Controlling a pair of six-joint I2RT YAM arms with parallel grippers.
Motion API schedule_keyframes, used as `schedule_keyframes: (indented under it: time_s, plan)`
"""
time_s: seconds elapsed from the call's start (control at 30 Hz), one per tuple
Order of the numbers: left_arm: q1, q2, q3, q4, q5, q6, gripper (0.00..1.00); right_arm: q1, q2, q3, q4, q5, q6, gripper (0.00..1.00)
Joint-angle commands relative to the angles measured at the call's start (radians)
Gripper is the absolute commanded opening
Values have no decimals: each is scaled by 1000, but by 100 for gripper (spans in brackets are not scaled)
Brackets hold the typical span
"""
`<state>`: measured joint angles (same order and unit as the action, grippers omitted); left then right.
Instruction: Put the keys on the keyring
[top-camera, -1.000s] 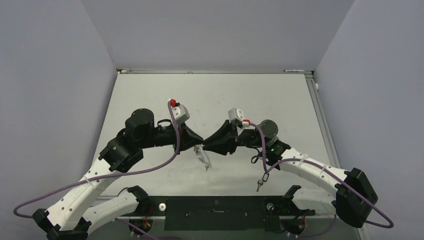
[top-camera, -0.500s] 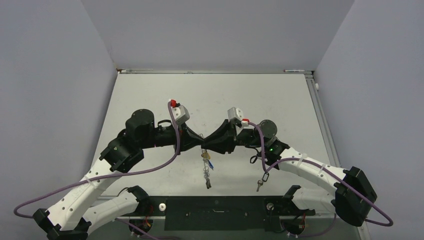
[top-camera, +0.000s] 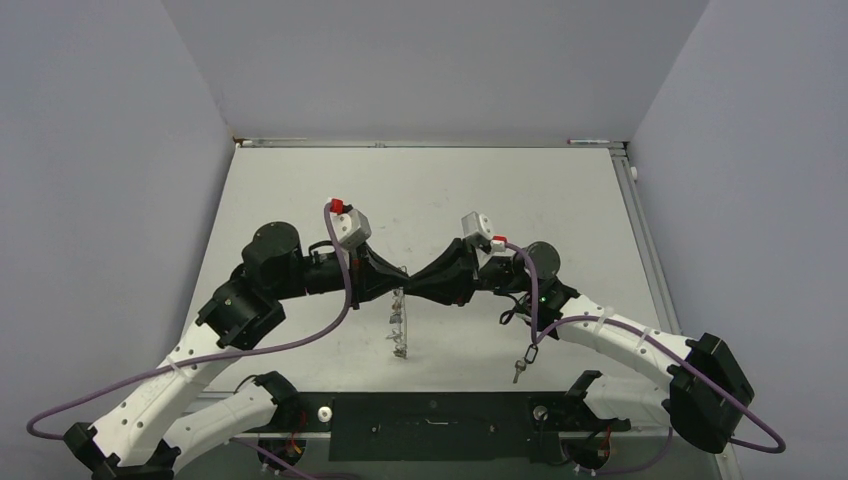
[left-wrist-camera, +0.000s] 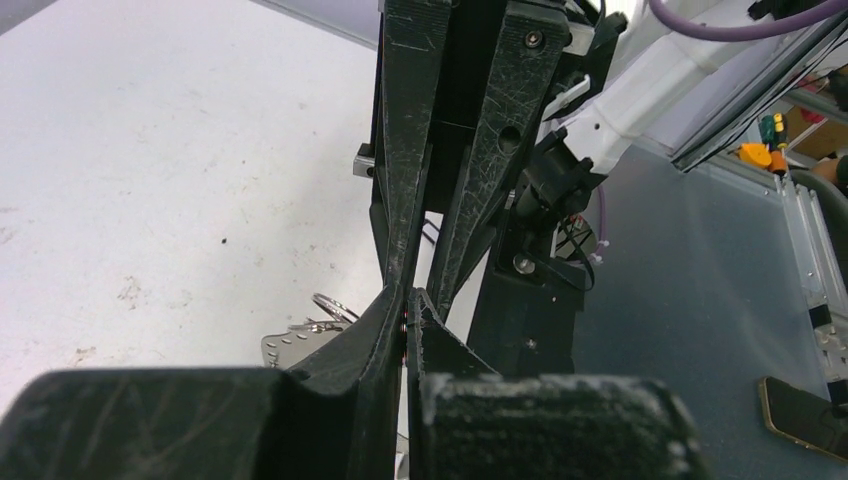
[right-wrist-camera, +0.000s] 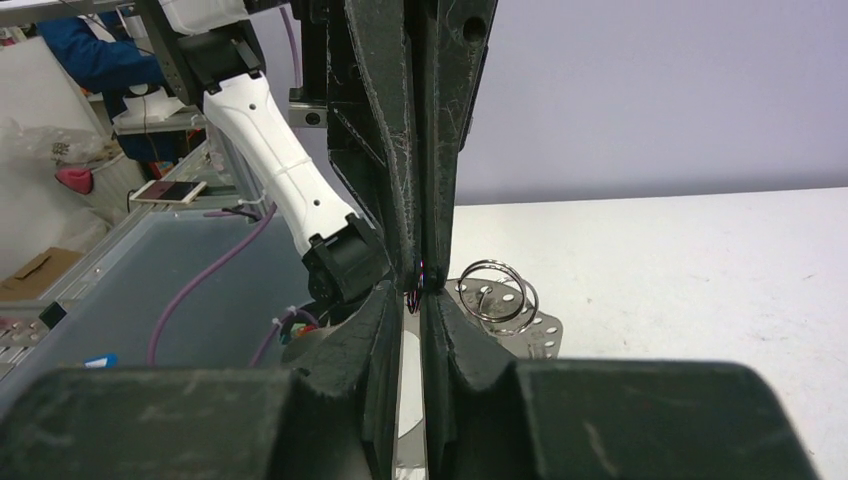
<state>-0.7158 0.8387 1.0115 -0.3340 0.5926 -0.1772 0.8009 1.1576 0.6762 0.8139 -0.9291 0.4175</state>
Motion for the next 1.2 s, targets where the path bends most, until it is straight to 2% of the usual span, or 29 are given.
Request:
schedule_keyframes:
  time_s: [0.0, 0.03, 0.1, 0.13, 0.3, 0.37, 0.47, 0.8, 0.9, 1.17]
  plan:
    - [-2, -26, -11, 168, 64, -72, 0, 9, -5, 6, 153, 11, 38, 5]
    - [-2, -30, -15, 184, 68, -82, 0, 8, -1, 10, 161, 6, 51, 8]
    - [-2, -38, -20, 211, 70, -97, 0, 9, 2, 19, 164, -1, 67, 21]
    - [-2, -41, -20, 219, 72, -101, 0, 9, 2, 20, 169, -3, 70, 23]
    - [-2, -47, -22, 241, 72, -113, 0, 10, -6, 18, 187, -4, 85, 25]
    - [-2, -49, -22, 245, 72, -116, 0, 10, -7, 13, 201, -2, 91, 20]
    - [-2, -55, -24, 256, 66, -122, 0, 11, -9, 10, 202, -1, 93, 20]
    - [-2, -75, -28, 282, 51, -139, 0, 8, -13, 2, 218, -2, 114, 33]
    - [-2, -78, -30, 289, 48, -143, 0, 9, -10, 0, 227, -1, 121, 32]
    - [-2, -84, -42, 315, 45, -157, 0, 8, 3, 1, 254, 3, 141, 11]
